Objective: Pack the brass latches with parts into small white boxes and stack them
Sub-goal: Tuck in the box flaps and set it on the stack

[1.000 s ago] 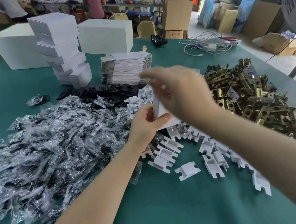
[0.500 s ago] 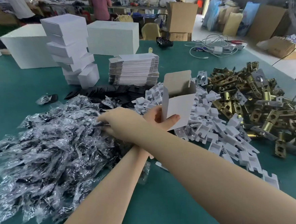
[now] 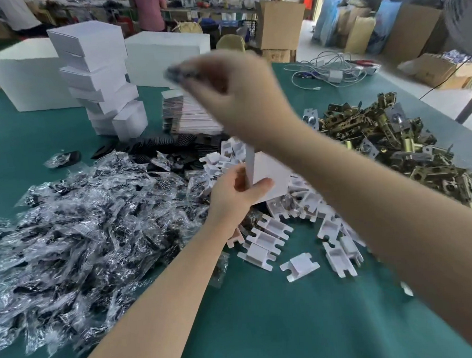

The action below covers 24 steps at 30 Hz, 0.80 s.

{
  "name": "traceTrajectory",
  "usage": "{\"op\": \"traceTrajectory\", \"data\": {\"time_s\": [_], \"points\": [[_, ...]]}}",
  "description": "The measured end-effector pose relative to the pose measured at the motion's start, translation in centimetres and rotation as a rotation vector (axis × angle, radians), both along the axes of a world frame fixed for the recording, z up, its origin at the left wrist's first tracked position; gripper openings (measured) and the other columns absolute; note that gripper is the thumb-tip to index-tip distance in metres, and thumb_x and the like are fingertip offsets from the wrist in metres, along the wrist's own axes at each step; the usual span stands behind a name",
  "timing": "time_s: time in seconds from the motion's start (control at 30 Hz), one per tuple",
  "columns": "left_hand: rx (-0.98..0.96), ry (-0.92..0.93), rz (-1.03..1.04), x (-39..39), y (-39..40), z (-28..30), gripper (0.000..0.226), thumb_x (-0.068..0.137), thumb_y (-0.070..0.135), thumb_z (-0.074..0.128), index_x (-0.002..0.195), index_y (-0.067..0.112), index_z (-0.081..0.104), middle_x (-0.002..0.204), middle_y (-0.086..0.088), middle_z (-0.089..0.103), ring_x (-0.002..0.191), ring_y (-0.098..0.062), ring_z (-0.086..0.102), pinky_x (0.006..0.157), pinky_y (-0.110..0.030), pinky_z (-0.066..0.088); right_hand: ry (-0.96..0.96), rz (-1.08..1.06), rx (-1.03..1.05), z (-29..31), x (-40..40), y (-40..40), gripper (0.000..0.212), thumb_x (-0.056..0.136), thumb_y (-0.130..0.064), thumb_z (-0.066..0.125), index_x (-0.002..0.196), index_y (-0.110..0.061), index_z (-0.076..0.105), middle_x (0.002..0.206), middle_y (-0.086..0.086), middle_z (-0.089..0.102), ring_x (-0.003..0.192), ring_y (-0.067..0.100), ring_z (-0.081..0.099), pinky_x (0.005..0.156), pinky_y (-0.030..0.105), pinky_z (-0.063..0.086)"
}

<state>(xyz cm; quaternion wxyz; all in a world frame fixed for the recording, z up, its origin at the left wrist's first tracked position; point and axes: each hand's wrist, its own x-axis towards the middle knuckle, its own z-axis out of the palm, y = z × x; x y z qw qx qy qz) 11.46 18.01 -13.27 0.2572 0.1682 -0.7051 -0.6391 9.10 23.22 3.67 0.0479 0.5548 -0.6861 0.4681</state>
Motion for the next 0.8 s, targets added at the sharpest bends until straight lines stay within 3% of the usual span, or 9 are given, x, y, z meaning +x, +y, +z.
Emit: {"op": "traceTrajectory", "data": {"time_s": [0.07, 0.17, 0.27, 0.37, 0.5, 0.6, 0.8], "points": [[0.014, 0.054, -0.026, 0.1, -0.2, -0.3, 0.029, 0.083, 0.019, 0.080, 0.100, 0.034, 0.063, 0.090, 0.022, 0.074, 0.084, 0.004, 0.069, 0.065, -0.015, 0.055, 0.029, -0.075, 0.001, 1.1, -2.5, 2.9, 0.026, 0.093, -0.016, 0.066, 0.119, -0.013, 0.063, 0.085, -0.014, 0.063, 0.067, -0.008, 0.058, 0.067, 0.012, 0.050], [0.024, 0.096, -0.036, 0.1, -0.1, -0.1, 0.030, 0.081, 0.017, 0.082, 0.098, 0.036, 0.066, 0.092, 0.023, 0.074, 0.085, 0.003, 0.069, 0.068, -0.012, 0.052, 0.014, -0.122, 0.124, 0.6, -5.7, 7.1, 0.026, 0.089, -0.015, 0.070, 0.113, -0.018, 0.061, 0.100, -0.004, 0.070, 0.083, 0.001, 0.069, 0.080, 0.016, 0.055], [0.024, 0.106, -0.019, 0.0, -0.2, -0.1, 0.029, 0.080, 0.016, 0.083, 0.096, 0.036, 0.068, 0.090, 0.021, 0.075, 0.081, 0.003, 0.069, 0.065, -0.012, 0.051, 0.117, -0.172, 0.366, -0.9, -7.5, 8.9, 0.017, 0.089, -0.017, 0.068, 0.103, -0.027, 0.064, 0.093, -0.012, 0.069, 0.081, -0.001, 0.065, 0.075, 0.015, 0.055], [0.027, 0.121, -0.008, -0.1, -0.1, -0.3, 0.029, 0.080, 0.016, 0.083, 0.095, 0.036, 0.068, 0.091, 0.019, 0.075, 0.083, 0.002, 0.069, 0.067, -0.012, 0.052, 0.211, -0.192, 0.429, -1.6, -8.2, 8.9, 0.019, 0.091, -0.017, 0.067, 0.103, -0.032, 0.070, 0.089, -0.015, 0.066, 0.076, -0.001, 0.059, 0.074, 0.020, 0.053], [0.031, 0.120, -0.024, 0.0, -0.3, -0.5, 0.028, 0.081, 0.016, 0.082, 0.096, 0.035, 0.068, 0.097, 0.017, 0.075, 0.090, -0.002, 0.070, 0.073, -0.013, 0.053, 0.286, -0.148, 0.431, -1.6, -8.2, 7.6, 0.027, 0.089, -0.015, 0.071, 0.114, -0.022, 0.073, 0.096, -0.010, 0.069, 0.076, 0.000, 0.059, 0.072, 0.005, 0.045], [0.013, 0.128, -0.020, -0.1, -0.3, -0.5, 0.027, 0.081, 0.018, 0.082, 0.096, 0.036, 0.068, 0.097, 0.017, 0.075, 0.090, -0.002, 0.070, 0.073, -0.013, 0.053, 0.358, -0.153, 0.459, -1.6, -8.0, 7.1, 0.017, 0.087, -0.021, 0.073, 0.105, -0.021, 0.074, 0.092, -0.008, 0.071, 0.080, 0.007, 0.061, 0.082, 0.026, 0.052], [0.022, 0.152, -0.035, -0.2, -0.3, -0.6, 0.028, 0.082, 0.016, 0.082, 0.097, 0.035, 0.069, 0.097, 0.016, 0.076, 0.090, -0.002, 0.070, 0.073, -0.012, 0.053, 0.430, -0.139, 0.419, -2.3, -7.8, 7.2, 0.017, 0.092, -0.026, 0.068, 0.104, -0.019, 0.077, 0.089, -0.001, 0.067, 0.081, 0.010, 0.052, 0.079, 0.034, 0.047]]}}
